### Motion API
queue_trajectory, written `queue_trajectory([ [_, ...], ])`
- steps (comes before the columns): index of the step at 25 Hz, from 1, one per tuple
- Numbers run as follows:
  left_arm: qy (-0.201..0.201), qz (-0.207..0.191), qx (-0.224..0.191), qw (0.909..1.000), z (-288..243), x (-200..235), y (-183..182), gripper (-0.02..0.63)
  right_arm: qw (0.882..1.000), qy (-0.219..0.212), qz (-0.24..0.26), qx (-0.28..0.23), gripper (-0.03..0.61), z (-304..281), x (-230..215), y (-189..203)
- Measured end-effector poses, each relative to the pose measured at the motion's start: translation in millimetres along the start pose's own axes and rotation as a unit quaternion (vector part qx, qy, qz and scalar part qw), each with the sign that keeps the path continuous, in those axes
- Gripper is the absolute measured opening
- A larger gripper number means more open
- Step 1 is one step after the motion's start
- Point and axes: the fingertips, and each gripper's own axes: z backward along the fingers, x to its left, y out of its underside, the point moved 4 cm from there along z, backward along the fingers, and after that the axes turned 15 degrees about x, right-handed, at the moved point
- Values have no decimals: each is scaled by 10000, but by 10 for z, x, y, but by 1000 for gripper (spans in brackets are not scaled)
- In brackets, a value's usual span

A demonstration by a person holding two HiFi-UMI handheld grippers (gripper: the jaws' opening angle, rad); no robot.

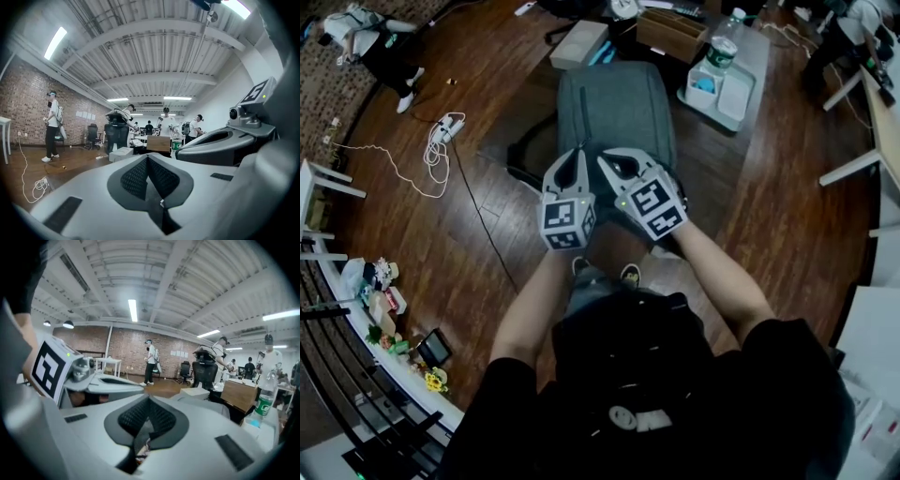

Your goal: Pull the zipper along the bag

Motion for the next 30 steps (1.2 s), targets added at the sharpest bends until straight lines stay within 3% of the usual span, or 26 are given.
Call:
queue_trajectory([
  [8, 322, -74, -470, 9983, 286, -253, -318, -8, 9917, -156, -939, -868, 18, 468, 58, -305],
  [20, 601, -179, -623, 9961, 1236, -290, -168, -8, 9806, 216, -1647, -1038, 18, 851, 733, -214],
  [30, 704, -196, -711, 9948, 2283, -350, 225, -8, 9813, 609, -1526, -1006, 18, 1342, 1717, -111],
])
